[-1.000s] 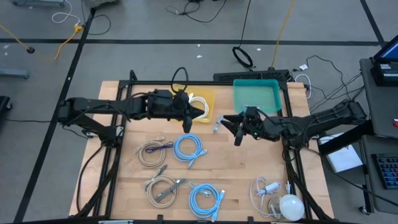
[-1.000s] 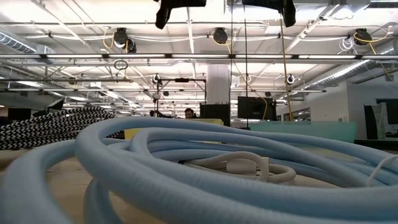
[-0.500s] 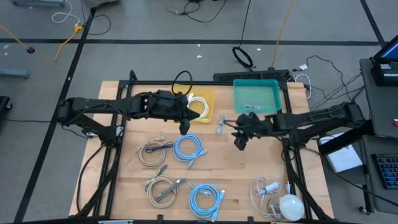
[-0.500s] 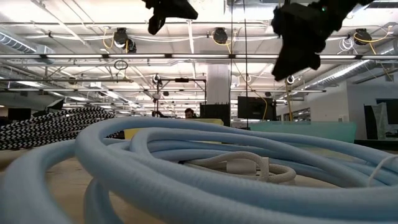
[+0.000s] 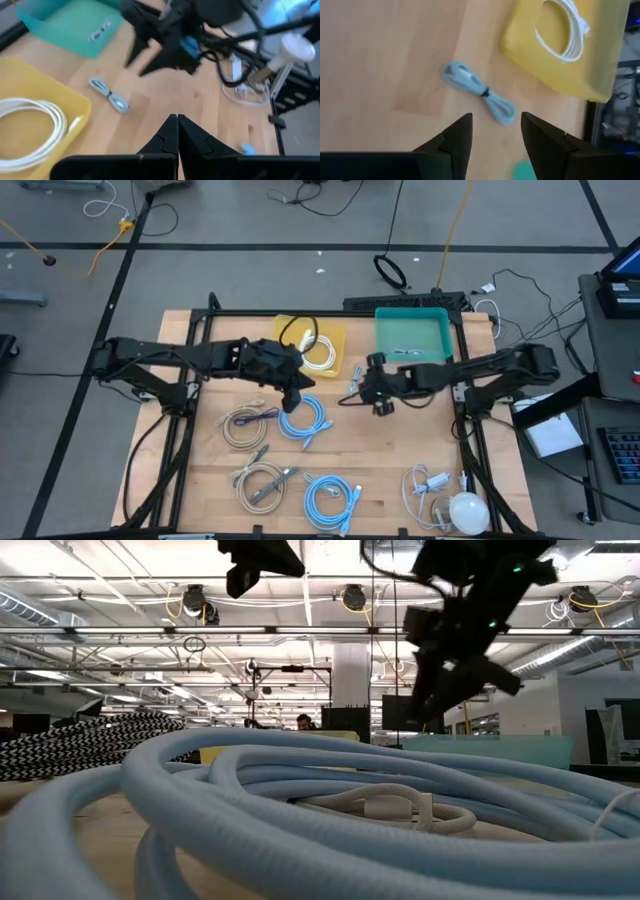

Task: Pick & Place USB Port
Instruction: Put the light blue charger cable into the green bin

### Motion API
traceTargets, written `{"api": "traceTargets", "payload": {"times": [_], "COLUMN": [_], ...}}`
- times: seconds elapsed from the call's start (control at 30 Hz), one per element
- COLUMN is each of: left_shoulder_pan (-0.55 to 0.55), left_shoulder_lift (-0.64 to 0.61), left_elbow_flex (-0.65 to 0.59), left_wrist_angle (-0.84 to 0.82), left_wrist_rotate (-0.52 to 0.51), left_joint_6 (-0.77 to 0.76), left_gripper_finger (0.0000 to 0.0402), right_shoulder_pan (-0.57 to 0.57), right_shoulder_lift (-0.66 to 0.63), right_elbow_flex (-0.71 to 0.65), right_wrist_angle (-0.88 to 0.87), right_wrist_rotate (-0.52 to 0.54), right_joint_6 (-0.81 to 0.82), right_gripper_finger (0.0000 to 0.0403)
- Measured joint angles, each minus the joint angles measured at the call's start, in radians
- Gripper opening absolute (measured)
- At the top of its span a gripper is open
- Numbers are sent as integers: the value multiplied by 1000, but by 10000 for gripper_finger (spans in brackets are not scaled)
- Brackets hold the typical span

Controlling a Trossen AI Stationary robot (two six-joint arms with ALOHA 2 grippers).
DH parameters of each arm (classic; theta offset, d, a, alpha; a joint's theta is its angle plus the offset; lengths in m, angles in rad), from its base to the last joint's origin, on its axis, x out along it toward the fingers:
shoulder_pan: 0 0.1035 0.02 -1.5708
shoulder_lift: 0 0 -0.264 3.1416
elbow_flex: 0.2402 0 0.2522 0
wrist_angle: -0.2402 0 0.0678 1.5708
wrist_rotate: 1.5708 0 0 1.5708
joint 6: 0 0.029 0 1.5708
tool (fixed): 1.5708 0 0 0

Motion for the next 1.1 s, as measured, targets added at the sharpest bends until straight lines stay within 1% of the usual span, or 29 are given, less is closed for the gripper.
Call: {"api": "traceTargets", "payload": {"times": [0.23,0.33,0.47,0.6,0.73,0.97,1.1], "left_shoulder_pan": [-66,-94,-132,-164,-171,-166,-170], "left_shoulder_lift": [0,0,0,0,0,0,0], "left_elbow_flex": [0,0,0,0,0,0,0], "left_wrist_angle": [-63,-85,-97,-105,-105,-105,-113], "left_wrist_rotate": [-24,-45,-68,-102,-106,-107,-106], "left_joint_6": [-33,-53,-73,-86,-86,-86,-95], "left_gripper_finger": [1,0,0,0,0,0,0], "right_shoulder_pan": [-104,-138,-188,-225,-239,-215,-195], "right_shoulder_lift": [181,229,248,247,253,336,391], "right_elbow_flex": [184,255,301,300,298,299,296], "right_wrist_angle": [-64,-146,-276,-289,-278,-240,-207], "right_wrist_rotate": [-121,-181,-282,-327,-327,-323,-284], "right_joint_6": [-102,-171,-257,-336,-366,-412,-421], "right_gripper_finger": [166,165,164,164,160,155,155]}}
